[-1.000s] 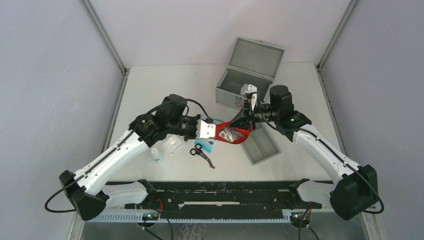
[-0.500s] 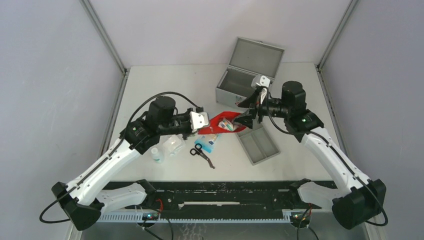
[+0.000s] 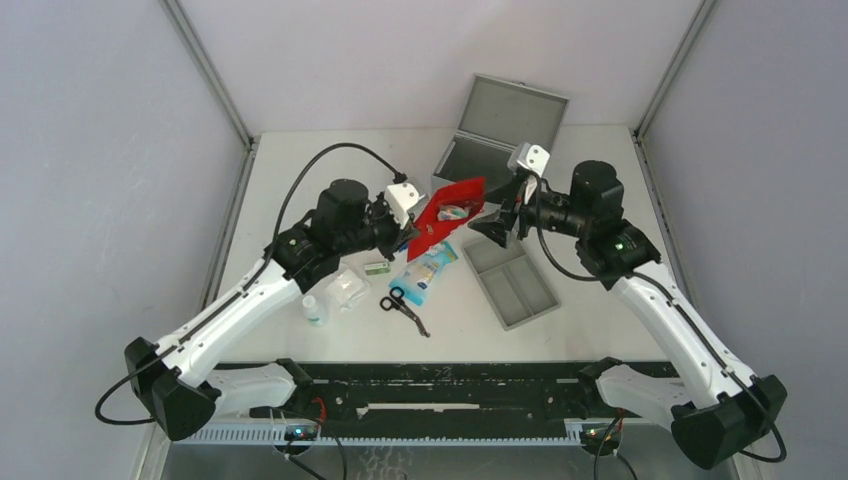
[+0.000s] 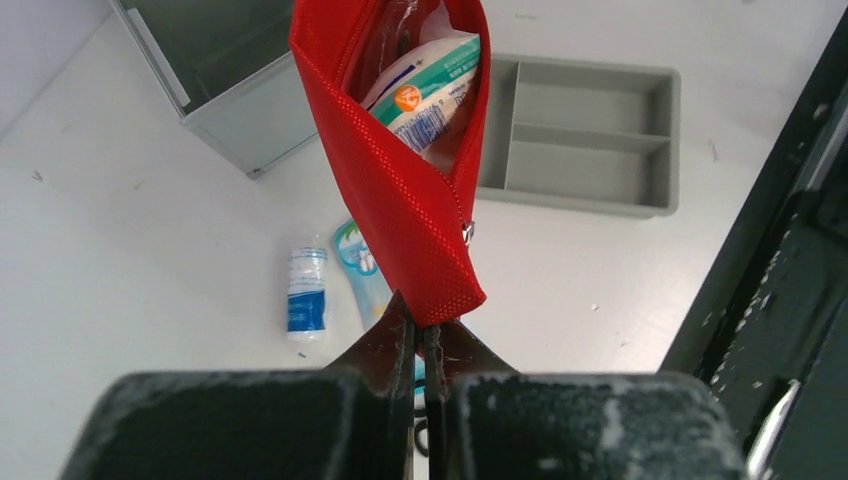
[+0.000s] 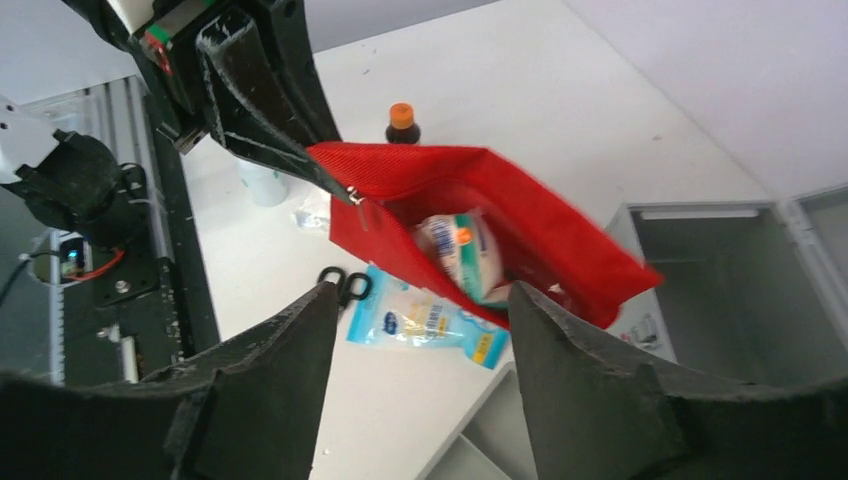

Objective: Organize the medicine kit

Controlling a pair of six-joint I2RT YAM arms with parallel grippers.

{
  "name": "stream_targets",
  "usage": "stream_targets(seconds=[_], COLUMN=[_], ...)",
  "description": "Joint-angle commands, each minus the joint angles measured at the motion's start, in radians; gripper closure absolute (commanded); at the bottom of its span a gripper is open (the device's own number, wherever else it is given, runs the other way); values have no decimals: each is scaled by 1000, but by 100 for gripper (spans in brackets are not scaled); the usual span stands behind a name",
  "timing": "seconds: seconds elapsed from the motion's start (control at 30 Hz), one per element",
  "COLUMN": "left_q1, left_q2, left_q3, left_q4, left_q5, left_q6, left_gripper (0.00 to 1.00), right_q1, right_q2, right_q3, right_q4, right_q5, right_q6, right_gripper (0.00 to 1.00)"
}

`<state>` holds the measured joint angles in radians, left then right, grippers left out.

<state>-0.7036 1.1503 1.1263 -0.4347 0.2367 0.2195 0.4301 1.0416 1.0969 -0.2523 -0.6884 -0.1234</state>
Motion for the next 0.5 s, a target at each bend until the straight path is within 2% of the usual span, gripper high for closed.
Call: stream_targets(seconds=[0.0,0.17,0.47], left_q1=[6,0,-35], left_q2=[16,30,37], left_q3=[102,100,85], left_q4=[118,168,207], left_q5=[-17,11,29], left_q6=[-211,-328,-414], left_gripper=[100,100,100], right_q1=[27,82,148], right_q2=[57,112,153], right_q3=[22,-9,-12], right_q4=[9,61,98], right_q5=[-46,-49,91], right_q6=[31,59,78], right_gripper=[41,47,52])
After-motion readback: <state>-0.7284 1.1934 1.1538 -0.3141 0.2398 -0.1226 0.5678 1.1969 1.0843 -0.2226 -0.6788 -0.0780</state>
